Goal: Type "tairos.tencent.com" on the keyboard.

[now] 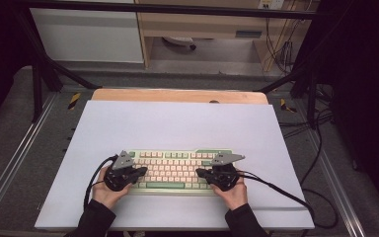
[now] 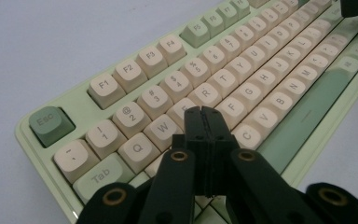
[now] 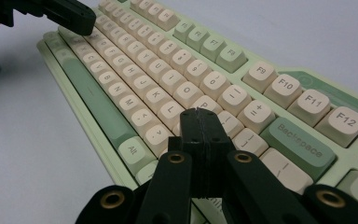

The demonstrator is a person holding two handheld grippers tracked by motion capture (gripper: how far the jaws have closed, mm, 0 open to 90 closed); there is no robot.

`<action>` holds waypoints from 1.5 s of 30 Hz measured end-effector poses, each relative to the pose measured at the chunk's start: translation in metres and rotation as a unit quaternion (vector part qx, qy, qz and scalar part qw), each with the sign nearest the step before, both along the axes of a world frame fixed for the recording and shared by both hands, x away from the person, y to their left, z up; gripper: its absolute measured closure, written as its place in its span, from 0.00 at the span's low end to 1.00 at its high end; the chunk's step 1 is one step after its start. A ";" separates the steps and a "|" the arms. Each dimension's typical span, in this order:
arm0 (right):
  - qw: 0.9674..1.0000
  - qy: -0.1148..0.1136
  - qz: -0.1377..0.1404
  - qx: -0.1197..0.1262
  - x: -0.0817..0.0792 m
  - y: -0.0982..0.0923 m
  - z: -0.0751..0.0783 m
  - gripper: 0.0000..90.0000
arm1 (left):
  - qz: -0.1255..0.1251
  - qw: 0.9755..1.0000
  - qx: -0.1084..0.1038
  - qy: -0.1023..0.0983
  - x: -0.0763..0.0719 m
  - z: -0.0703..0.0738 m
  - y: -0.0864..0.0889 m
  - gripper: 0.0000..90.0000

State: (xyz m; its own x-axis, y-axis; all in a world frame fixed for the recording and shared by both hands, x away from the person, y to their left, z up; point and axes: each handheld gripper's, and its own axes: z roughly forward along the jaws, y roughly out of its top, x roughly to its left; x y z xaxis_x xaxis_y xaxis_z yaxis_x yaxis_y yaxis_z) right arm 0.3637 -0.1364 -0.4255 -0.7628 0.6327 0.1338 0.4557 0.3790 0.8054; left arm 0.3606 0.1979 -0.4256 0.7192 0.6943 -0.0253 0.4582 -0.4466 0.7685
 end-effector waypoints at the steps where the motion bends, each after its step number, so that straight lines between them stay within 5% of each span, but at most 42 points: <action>1: 1.000 0.000 0.000 0.001 0.000 0.000 0.000 1.00 | 0.000 1.000 0.000 0.000 0.000 0.000 0.000 1.00; 20: 1.000 0.000 0.003 -0.002 0.000 0.000 -0.001 1.00 | 0.000 1.000 0.008 0.000 0.001 -0.006 -0.003 1.00; 30: 1.000 -0.003 0.001 0.002 -0.001 0.000 0.002 1.00 | -0.010 1.000 0.002 -0.006 -0.005 0.002 -0.002 1.00; 45: 1.000 -0.001 0.002 0.013 -0.001 -0.001 0.006 1.00 | 0.005 1.000 -0.007 -0.007 -0.011 0.005 0.017 1.00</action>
State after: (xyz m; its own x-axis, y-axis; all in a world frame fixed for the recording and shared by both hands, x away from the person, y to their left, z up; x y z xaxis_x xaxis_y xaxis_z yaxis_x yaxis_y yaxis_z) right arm 0.3626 -0.1374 -0.4194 -0.7650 0.6266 0.1487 0.4528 0.3591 0.8161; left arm 0.3497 0.2152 -0.4205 0.7123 0.7014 -0.0254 0.4520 -0.4308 0.7811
